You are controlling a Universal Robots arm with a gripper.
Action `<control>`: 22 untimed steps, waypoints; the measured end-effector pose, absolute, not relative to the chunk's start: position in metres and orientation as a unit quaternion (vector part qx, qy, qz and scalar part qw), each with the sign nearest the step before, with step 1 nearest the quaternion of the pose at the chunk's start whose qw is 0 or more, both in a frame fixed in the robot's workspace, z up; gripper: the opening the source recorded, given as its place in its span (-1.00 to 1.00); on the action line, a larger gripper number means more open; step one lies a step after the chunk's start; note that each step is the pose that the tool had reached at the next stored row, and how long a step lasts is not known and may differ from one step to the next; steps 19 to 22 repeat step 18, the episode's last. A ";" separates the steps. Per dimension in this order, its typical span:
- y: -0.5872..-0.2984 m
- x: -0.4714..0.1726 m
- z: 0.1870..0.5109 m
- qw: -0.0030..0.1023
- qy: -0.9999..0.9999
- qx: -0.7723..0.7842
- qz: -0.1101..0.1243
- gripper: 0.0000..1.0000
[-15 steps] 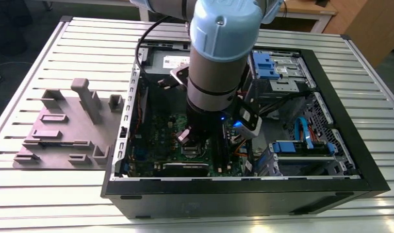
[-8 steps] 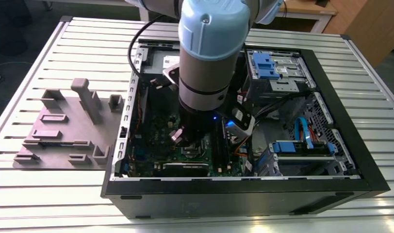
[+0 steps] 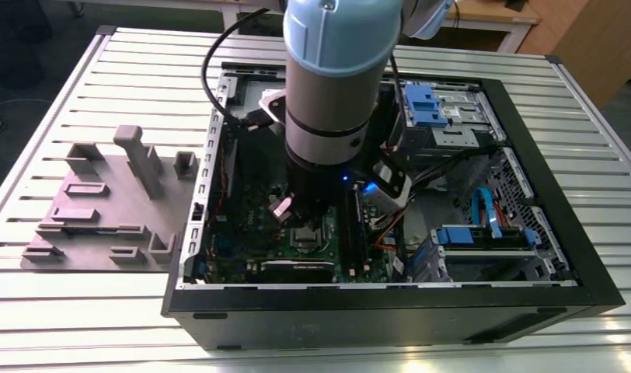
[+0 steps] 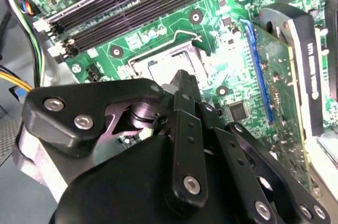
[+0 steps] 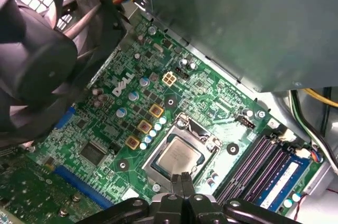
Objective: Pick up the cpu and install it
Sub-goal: 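Install the first cpu locking lever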
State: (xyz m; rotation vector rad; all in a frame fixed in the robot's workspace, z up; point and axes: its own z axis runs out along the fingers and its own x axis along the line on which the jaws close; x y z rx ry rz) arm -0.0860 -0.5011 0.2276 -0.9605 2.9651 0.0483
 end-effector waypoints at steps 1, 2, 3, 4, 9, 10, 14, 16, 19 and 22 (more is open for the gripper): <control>-0.500 -0.087 0.228 0.014 0.951 -0.308 0.015 -0.80; -0.499 -0.088 0.228 0.015 0.951 -0.308 0.015 -0.80; -0.498 -0.089 0.228 0.016 0.951 -0.308 0.015 -0.80; -0.498 -0.089 0.228 0.016 0.951 -0.308 0.015 -0.80; -0.498 -0.089 0.233 0.016 0.951 -0.308 0.015 -0.80; -0.498 -0.089 0.234 0.016 0.951 -0.308 0.015 -0.80; -0.498 -0.089 0.235 0.016 0.951 -0.308 0.015 -0.80; -0.498 -0.089 0.236 0.016 0.951 -0.308 0.015 -0.80; -0.498 -0.089 0.236 0.016 0.951 -0.308 0.015 -0.80; -0.498 -0.089 0.236 0.016 0.951 -0.308 0.015 -0.80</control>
